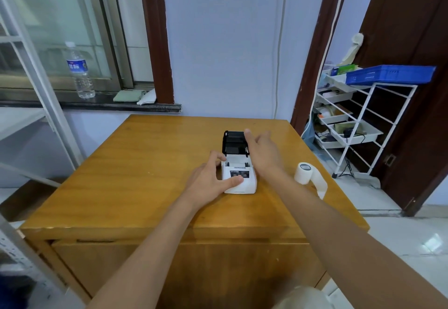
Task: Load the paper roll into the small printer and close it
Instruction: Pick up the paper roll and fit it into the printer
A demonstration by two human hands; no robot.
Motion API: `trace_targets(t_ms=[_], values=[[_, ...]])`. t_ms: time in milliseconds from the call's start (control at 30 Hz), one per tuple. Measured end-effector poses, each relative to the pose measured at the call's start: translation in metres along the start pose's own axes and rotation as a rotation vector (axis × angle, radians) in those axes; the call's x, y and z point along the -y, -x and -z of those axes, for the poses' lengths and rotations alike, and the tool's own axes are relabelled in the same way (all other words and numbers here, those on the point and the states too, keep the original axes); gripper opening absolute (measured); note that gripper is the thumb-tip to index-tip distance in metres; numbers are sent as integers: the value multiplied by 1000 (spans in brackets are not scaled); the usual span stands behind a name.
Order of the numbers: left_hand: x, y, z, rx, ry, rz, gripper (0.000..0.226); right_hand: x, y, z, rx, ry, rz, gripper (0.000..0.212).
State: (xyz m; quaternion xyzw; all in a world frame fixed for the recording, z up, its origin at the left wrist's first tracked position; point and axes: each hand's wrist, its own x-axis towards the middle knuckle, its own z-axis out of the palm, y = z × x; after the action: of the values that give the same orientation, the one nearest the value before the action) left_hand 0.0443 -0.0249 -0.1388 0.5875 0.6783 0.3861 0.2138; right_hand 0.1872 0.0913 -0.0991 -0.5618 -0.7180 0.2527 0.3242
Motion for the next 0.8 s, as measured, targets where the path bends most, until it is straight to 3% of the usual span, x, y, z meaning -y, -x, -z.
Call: trace_targets(t_ms=[100,233,400,533,667,800], values=[[1,1,-1,0,-9,-17,62,-13,15,-2,-127,72,137,39],[1,-1,-1,-3,-57,-33,60,-6,13,7,126,343,326,19],[-1,1,0,-8,-39,-37,53,25,-11,7,413,656,341,13],[-2,2,-1,-7,-27,-25,52,44,-13,3,469,867,425,11],[-1,2,-2,-12,-27,-13,50,33,-17,13,437,696,426,14],[3,-2,-3,-17,-41,-20,50,8,-10,41,271,265,371,16]])
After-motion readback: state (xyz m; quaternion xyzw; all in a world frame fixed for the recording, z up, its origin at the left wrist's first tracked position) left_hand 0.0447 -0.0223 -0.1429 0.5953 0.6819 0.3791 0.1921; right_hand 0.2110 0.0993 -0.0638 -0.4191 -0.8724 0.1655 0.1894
